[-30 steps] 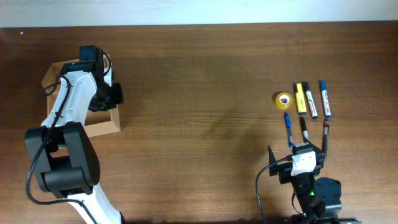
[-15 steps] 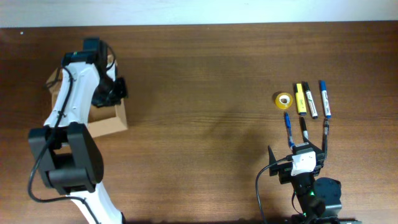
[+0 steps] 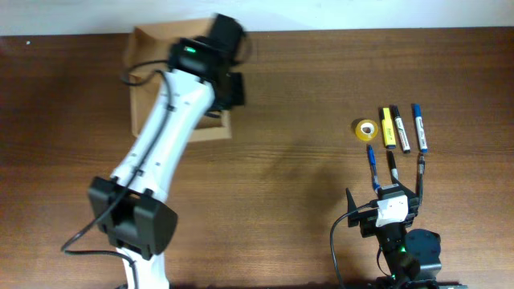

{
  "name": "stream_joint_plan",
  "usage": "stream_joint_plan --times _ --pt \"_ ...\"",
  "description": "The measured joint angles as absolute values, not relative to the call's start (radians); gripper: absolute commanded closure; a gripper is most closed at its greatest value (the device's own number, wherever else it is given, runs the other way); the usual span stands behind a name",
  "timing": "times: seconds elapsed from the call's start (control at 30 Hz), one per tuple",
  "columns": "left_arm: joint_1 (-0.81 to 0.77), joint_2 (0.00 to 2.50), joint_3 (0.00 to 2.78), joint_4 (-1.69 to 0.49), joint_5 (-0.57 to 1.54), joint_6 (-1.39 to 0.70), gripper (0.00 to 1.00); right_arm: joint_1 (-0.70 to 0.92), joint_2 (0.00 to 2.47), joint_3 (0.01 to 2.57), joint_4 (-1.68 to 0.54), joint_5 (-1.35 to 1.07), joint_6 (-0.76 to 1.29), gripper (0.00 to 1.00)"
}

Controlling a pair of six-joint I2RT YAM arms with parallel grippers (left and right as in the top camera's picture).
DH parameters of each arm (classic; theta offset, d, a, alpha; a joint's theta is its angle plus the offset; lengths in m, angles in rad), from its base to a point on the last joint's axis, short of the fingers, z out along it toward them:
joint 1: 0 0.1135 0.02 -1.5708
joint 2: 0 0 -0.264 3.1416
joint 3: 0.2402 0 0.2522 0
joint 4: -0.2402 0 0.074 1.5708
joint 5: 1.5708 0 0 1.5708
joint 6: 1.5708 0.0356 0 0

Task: Pack container
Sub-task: 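Drag the box with the left gripper rightward toward the table center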

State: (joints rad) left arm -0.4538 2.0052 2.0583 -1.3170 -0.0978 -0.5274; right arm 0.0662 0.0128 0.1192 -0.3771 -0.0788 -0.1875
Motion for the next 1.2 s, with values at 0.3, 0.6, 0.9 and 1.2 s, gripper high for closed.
stream_joint_plan --times 0.3,0.6,0.9,1.2 --pt "-0.705 2.034 2.059 -1.214 -0.17 -0.784 0.98 0.066 0.013 0.119 -0.377 -0.079 -0.187 0.01" --pt "-0.812 2.173 2.059 -1.145 -0.172 -0.827 0.98 0.066 0.013 0.119 -0.377 -0.079 -0.187 0.01" --pt "-0.811 2.228 2.059 -1.012 -0.169 -0.778 0.98 0.066 0.013 0.119 -0.377 -0.079 -0.187 0.01" --pt "-0.81 2.281 2.059 -1.004 -0.158 -0.723 0.88 0.066 0.013 0.119 -0.377 -0.079 -0.187 0.01"
